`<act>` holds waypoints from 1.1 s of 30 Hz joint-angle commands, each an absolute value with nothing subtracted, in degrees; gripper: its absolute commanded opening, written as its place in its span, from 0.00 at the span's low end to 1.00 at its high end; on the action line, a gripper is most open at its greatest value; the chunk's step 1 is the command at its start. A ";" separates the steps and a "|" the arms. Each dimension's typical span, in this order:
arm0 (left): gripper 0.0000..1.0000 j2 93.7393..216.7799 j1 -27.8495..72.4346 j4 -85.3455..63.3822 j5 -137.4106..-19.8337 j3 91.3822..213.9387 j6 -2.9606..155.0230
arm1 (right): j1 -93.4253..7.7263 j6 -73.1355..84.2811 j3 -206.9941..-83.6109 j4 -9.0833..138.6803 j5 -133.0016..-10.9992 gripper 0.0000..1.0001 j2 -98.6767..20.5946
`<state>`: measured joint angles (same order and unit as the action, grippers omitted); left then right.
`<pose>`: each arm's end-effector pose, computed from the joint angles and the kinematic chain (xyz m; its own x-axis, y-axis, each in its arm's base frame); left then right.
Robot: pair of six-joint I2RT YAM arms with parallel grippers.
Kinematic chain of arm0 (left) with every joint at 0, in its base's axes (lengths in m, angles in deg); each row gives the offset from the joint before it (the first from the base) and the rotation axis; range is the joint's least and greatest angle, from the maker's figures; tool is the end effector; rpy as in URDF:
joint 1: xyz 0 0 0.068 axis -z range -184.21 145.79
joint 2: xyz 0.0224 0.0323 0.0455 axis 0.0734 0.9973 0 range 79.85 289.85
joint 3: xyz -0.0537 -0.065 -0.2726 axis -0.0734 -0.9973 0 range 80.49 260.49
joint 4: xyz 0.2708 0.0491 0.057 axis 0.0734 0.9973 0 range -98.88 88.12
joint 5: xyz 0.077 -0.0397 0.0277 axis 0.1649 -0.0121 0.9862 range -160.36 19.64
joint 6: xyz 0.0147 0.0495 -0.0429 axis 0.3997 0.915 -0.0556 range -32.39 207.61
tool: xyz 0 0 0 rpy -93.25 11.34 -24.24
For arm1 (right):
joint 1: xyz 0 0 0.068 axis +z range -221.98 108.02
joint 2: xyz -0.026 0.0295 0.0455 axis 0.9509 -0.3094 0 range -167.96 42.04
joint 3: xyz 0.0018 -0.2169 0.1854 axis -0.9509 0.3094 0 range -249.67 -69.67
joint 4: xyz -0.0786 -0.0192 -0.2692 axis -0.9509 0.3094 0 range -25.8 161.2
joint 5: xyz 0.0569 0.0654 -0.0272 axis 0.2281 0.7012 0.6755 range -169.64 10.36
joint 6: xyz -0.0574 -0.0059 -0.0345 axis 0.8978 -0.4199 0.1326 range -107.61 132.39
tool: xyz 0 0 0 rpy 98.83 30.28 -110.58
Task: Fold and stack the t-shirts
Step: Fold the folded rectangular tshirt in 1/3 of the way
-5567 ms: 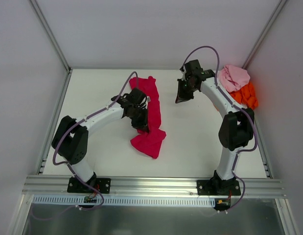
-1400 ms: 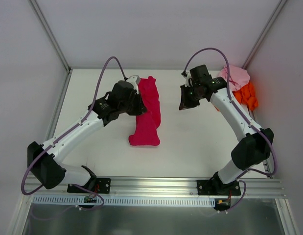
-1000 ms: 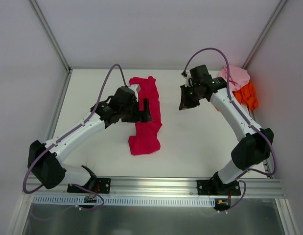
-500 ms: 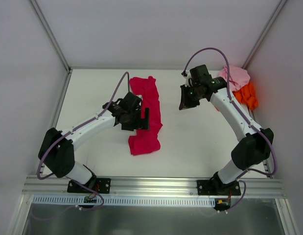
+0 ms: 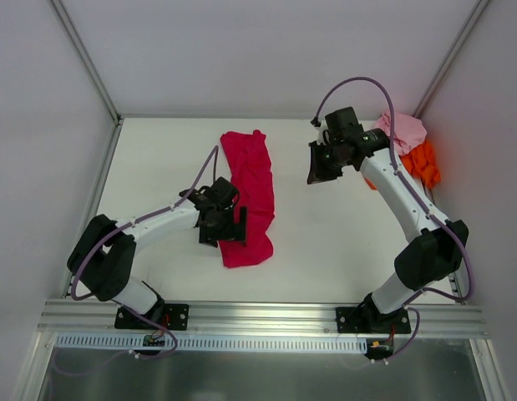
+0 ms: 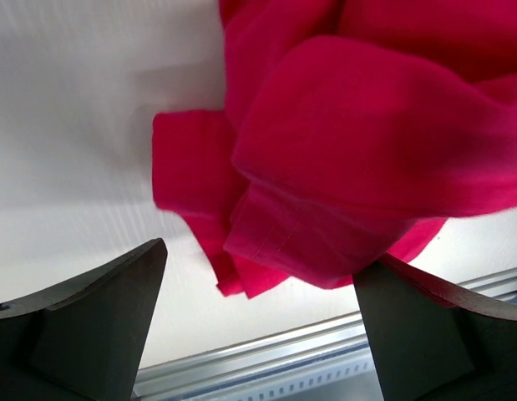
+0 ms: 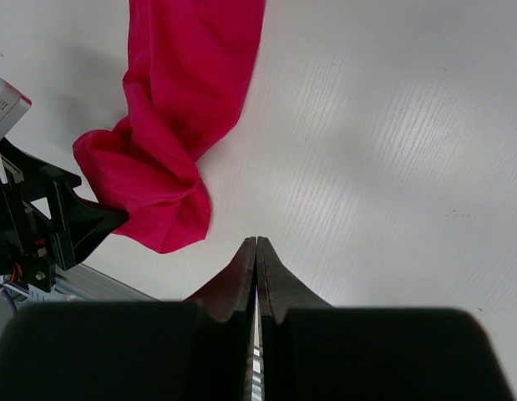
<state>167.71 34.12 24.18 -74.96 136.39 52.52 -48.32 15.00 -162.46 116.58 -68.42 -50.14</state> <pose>0.2489 -0.2022 0.1849 -0.9525 0.0225 -0.3037 0.1187 0.9458 -0.3023 0.3384 0.1596 0.3536 -0.6957 -0.3537 -0.6252 -0.5363 0.8348 0.1245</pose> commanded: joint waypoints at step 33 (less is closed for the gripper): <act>0.05 162.92 35.43 10.42 -76.08 129.00 46.57 | -48.07 15.38 -167.14 119.67 -66.11 0.01 -48.49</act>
<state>167.07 34.86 4.03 -79.42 124.72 45.88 -48.29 14.98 -165.57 119.07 -66.91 -50.14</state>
